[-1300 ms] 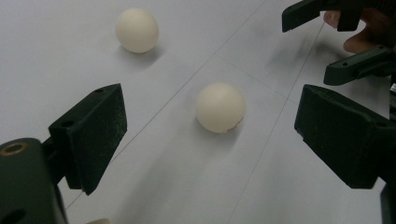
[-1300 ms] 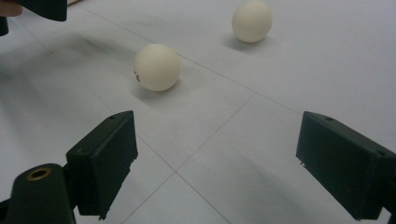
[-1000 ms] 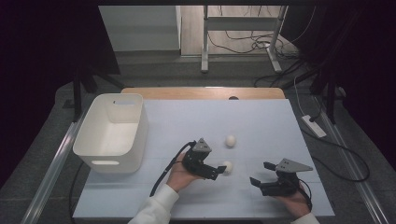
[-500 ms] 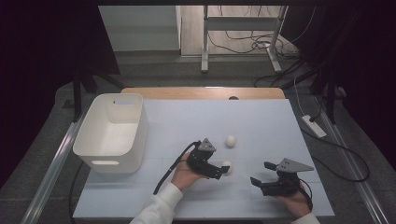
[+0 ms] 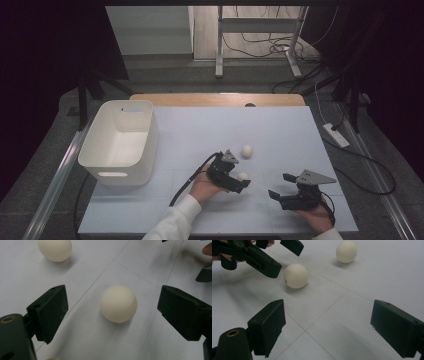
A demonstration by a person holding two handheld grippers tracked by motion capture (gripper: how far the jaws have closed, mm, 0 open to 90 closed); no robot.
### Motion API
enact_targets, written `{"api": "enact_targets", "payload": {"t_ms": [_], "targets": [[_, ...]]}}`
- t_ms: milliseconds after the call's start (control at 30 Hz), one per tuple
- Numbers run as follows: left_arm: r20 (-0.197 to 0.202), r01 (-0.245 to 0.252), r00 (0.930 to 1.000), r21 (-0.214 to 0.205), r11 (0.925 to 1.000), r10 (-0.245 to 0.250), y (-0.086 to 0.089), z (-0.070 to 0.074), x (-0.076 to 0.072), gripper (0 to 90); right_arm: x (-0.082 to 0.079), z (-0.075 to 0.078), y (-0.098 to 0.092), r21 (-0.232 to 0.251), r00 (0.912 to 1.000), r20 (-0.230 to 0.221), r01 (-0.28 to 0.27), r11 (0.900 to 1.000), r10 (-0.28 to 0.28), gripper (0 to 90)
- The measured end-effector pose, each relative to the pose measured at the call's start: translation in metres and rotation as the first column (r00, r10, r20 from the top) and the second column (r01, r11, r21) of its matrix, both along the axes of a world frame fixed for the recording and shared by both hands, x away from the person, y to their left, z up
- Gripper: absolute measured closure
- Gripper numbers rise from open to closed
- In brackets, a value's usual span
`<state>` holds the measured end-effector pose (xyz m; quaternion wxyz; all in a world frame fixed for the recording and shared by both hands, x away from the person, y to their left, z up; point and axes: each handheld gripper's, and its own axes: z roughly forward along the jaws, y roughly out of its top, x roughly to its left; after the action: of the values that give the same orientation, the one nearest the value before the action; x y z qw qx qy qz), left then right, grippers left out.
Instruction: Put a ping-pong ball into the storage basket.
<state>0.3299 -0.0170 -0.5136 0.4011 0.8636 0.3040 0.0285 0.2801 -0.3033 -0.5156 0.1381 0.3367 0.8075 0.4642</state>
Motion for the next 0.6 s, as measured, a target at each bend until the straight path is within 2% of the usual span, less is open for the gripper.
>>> {"api": "enact_targets", "payload": {"t_ms": [267, 600], "targets": [[-0.017, 0.017, 0.9997, 0.015, 0.9997, -0.017, -0.0038, -0.0054, 0.0015, 10.7, 0.0000, -0.0002, -0.0001, -0.004, 1.0000, 0.001, 0.001, 1.0000, -0.001, 12.5], [-0.028, 0.036, 0.9990, 0.013, 0.9993, -0.035, -0.0071, -0.0079, 0.0016, 13.8, 0.0000, -0.0002, 0.0001, -0.006, 1.0000, 0.000, 0.003, 1.0000, -0.003, 12.5]]}}
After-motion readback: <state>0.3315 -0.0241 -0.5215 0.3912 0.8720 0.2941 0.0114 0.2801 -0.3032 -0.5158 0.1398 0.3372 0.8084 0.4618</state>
